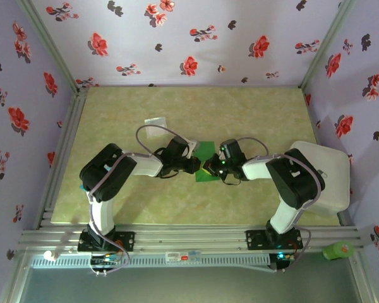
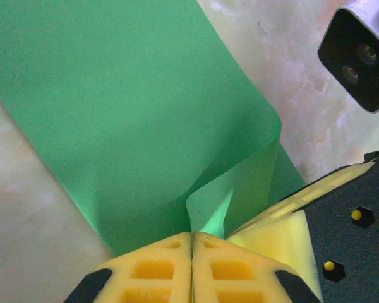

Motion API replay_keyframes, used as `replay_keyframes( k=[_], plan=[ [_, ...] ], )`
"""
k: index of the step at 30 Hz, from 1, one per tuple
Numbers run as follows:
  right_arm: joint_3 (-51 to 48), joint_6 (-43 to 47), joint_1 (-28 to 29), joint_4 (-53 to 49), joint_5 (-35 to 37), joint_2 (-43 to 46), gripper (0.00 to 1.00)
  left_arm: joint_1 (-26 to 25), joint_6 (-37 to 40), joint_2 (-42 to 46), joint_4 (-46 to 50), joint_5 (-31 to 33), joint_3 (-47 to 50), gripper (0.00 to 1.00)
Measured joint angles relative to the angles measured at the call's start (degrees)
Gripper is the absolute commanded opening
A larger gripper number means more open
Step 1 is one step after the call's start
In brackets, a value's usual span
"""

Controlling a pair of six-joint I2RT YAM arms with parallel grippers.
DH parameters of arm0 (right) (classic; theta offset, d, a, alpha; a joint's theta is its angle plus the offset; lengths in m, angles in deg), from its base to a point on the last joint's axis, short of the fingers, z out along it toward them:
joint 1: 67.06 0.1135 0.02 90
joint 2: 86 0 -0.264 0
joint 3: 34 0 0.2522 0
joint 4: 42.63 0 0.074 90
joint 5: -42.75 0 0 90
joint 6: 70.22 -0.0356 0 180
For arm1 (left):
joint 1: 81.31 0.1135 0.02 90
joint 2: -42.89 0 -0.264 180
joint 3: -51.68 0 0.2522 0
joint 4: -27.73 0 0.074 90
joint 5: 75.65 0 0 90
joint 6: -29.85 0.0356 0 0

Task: Fold a paper plane with a square sheet of paper (pick it up from the middle)
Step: Fold the triangle a second time at the center of the table.

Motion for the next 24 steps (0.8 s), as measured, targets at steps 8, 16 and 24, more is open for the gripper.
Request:
replay_keyframes(
  k=[8, 16, 24],
  plan=[
    [0.5, 0.5, -0.6, -4.0, 0.5, 2.1, 0.01, 0.1, 0.0, 0.0, 0.0, -0.2, 0.0, 0.09],
    [4.5, 2.2, -4.3, -7.2, -0.2, 2.8, 0.0, 0.2, 0.2, -0.1, 0.2, -0.5, -0.2, 0.09],
    [5.3, 2.8, -5.0, -11.1, 1.5, -0.2, 0.0, 0.3, 0.4, -0.2, 0.9, -0.8, -0.5, 0.09]
  ],
)
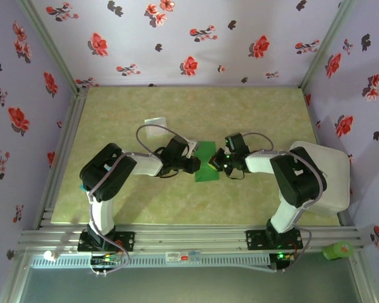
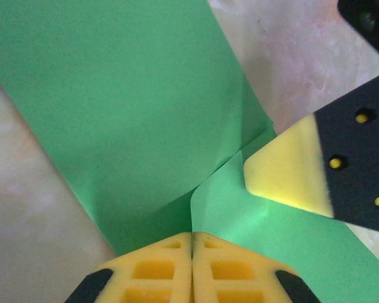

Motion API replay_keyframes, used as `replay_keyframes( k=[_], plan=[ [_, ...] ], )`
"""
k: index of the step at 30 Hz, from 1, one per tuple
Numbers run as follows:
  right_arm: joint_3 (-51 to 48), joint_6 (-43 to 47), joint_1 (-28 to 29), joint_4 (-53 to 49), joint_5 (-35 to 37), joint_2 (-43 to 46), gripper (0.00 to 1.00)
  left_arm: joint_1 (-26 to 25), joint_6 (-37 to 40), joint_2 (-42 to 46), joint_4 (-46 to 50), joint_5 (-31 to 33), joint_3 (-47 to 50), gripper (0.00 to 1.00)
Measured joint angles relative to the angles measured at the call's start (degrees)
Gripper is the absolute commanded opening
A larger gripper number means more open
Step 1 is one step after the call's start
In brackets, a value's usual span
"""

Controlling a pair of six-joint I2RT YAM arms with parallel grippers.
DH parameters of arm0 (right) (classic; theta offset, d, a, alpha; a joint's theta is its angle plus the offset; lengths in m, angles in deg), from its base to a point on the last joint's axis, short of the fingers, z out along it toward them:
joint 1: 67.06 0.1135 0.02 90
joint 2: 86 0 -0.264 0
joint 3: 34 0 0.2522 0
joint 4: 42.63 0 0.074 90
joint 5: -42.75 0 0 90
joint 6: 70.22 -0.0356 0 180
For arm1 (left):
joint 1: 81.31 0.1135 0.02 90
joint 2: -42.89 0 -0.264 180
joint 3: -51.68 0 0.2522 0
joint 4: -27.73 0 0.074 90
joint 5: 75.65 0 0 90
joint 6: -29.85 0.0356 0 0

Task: Fold a paper plane with a square sheet of paper (pick it up from the middle)
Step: Fold the triangle a second time at the center of the table.

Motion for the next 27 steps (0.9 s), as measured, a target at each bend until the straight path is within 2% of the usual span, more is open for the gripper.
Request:
replay_keyframes(
  k=[7, 14, 27],
  plan=[
    [-0.7, -0.2, -0.7, 1.4, -1.0, 0.2, 0.02, 0.0, 0.9, 0.0, 0.4, -0.2, -0.2, 0.09],
    [0.4, 0.5, -2.4, -1.5, -0.8, 2.4, 0.04, 0.1, 1.2, -0.1, 1.1, -0.3, -0.6, 0.09],
    [0.5, -0.2, -3.9, 0.9, 0.2, -0.7, 0.02, 0.2, 1.3, -0.1, 1.2, -0.3, -0.7, 0.09]
  ],
)
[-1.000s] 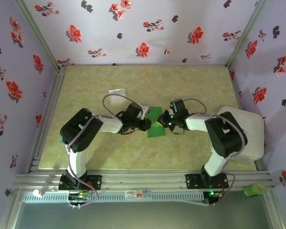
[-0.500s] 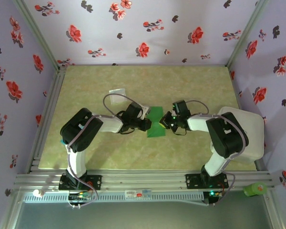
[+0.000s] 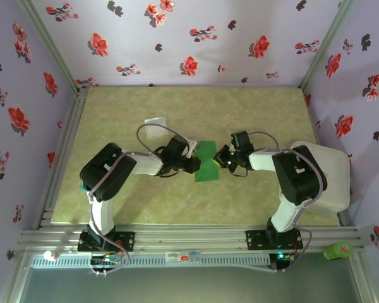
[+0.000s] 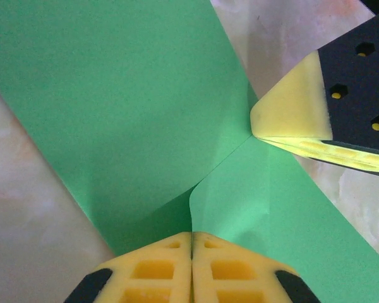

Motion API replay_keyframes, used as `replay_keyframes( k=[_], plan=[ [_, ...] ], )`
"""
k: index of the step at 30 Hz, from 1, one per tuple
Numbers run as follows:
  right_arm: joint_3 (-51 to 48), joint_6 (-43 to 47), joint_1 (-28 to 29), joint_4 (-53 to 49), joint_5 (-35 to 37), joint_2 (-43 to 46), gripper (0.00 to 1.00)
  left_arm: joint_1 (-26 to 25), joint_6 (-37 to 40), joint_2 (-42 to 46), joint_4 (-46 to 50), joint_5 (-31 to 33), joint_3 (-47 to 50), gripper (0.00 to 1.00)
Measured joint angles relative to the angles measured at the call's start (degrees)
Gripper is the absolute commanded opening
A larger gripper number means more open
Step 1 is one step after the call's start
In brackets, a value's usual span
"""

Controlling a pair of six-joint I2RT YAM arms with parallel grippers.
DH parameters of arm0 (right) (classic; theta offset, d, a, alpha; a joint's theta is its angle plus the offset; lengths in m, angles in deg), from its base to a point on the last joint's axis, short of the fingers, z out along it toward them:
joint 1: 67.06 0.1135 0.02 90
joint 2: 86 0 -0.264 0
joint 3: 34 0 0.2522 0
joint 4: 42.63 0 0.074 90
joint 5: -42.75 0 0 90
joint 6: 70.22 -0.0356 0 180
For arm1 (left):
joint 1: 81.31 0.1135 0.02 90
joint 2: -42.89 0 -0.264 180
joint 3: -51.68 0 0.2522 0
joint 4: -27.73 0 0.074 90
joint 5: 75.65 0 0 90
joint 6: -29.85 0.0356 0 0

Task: Fold a paper plane with a square sheet of paper (pick it up from the middle)
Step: Fold the triangle a second time at the center of the table.

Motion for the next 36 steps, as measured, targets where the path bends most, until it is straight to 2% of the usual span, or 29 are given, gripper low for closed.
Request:
replay_keyframes(
  k=[6, 12, 22, 28, 36],
  plan=[
    [-0.2, 0.7, -1.1, -2.5, 5.6, 2.3, 0.03, 0.0, 0.0, 0.0, 0.0, 0.0, 0.0, 0.09],
    [-0.2, 1.9, -2.5, -2.6, 5.3, 6.5, 0.05, 0.0, 0.0, 0.0, 0.0, 0.0, 0.0, 0.08],
    [-1.6, -1.4, 5.6, 5.3, -0.1, 4.5, 0.01, 0.0, 0.0, 0.0, 0.0, 0.0, 0.0, 0.09],
    [-5.2, -5.8, 6.2, 10.8, -0.4, 1.1, 0.0, 0.0, 0.0, 0.0, 0.0, 0.0, 0.0, 0.09],
    [-5.9, -6.4, 6.9, 10.4, 1.9, 1.4, 0.0, 0.1, 0.2, 0.0, 0.0, -0.1, 0.0, 0.09]
  ],
)
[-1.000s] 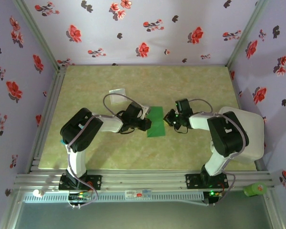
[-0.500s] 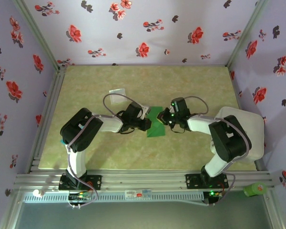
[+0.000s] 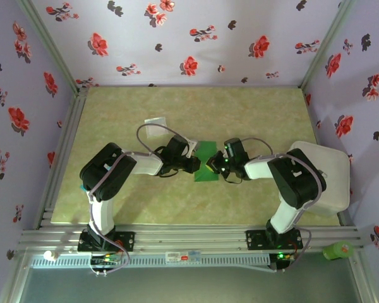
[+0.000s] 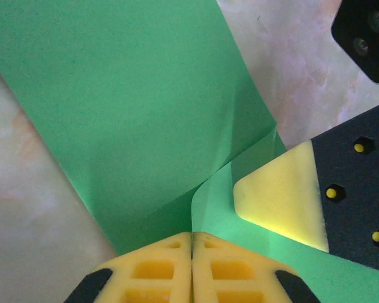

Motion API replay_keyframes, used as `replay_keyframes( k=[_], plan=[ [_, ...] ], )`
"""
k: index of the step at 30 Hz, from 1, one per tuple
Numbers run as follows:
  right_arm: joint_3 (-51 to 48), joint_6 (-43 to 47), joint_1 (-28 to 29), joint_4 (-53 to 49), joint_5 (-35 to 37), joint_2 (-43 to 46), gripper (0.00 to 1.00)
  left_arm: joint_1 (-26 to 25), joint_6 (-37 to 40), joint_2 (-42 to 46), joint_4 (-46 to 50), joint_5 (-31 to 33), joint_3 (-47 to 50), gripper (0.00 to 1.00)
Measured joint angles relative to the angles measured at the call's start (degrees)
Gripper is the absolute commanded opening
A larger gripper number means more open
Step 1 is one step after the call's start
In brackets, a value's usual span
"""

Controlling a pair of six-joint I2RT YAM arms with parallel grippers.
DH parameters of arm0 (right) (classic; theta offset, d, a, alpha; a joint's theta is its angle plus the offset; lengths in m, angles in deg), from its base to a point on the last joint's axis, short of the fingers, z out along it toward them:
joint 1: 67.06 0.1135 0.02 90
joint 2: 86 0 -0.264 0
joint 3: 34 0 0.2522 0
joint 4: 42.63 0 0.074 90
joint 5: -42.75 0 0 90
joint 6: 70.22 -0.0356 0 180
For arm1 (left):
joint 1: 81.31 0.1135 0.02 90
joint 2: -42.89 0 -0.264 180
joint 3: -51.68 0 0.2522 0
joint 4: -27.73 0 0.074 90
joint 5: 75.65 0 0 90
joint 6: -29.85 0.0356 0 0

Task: Fold a paper plane with a square sheet of paper (pick it up from the middle)
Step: Fold the triangle a second time at the center of the table.

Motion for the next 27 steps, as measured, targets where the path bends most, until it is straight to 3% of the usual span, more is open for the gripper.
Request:
replay_keyframes(
  k=[7, 10, 16, 18, 21, 25, 27],
  plan=[
    [1.3, 1.5, 0.5, -3.5, 1.5, 0.5, 0.0, 0.1, -0.3, 0.2, 0.1, -1.0, -0.1, 0.19],
    [1.8, 2.2, 0.5, -4.7, 1.5, 0.5, 0.0, 0.3, -0.7, 1.0, 1.1, -1.0, -0.1, 0.33],
    [2.5, 3.0, 0.5, -6.2, 1.6, 0.5, 0.0, 3.5, -3.0, 6.2, 5.6, 0.3, -0.1, 0.39],
    [2.8, 3.1, 0.5, -6.7, 1.7, 0.5, 0.0, 4.4, -3.5, 8.3, 7.0, 0.7, -0.1, 0.38],
    [3.1, 3.3, 0.5, -7.3, 1.9, 0.5, 0.0, 4.9, -5.2, 10.7, 9.0, -0.2, -0.2, 0.27],
    [3.3, 3.5, 0.5, -7.8, 1.9, 0.5, 0.0, 4.8, -9.4, 11.2, 10.8, -5.9, -0.3, 0.11],
    [3.3, 3.5, 0.5, -7.9, 1.9, 0.5, 0.0, 4.5, -11.5, 11.1, 11.4, -9.4, -0.4, 0.08]
  ],
)
